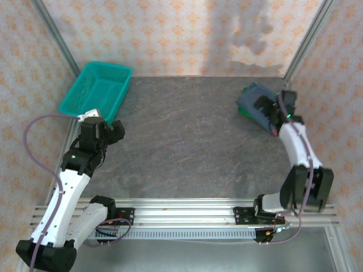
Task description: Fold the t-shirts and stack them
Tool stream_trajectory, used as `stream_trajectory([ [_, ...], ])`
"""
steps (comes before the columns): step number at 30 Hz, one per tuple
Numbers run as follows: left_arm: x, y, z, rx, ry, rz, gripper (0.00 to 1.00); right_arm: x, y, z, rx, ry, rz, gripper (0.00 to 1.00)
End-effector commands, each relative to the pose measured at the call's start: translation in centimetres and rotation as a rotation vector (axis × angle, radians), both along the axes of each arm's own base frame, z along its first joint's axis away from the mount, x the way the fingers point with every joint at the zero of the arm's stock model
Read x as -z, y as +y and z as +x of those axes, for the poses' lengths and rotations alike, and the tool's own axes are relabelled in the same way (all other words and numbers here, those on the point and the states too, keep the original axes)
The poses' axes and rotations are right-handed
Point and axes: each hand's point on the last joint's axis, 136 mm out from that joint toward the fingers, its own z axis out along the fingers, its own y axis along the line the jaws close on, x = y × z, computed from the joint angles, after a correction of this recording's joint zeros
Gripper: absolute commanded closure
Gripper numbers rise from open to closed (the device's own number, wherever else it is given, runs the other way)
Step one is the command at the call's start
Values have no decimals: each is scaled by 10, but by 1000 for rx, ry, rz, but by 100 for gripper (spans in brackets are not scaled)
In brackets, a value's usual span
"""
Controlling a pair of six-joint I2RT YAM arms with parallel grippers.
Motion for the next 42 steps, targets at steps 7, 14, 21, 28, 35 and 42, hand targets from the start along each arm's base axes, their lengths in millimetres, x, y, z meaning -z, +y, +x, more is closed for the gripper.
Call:
stream_trajectory([
  [7,54,51,36,-97,-197,191,0,22,25,-35,-28,-269,-347,1],
  [14,91,47,51,-76,-227,174,0,28,16,-14,9,-381,-411,1],
  [21,109,41,87,-16,-244,195,0,23,6,1,15,-442,-382,1],
  [28,128,19,103,105,-214,215,0,43,-10,-53,60,-380,-439,1],
  [35,137,7,114,173,-168,229,0,88,-13,-21,60,-346,-455,1],
  [42,137,6,114,169,-153,244,0,95,-23,-10,92,-274,-444,1],
])
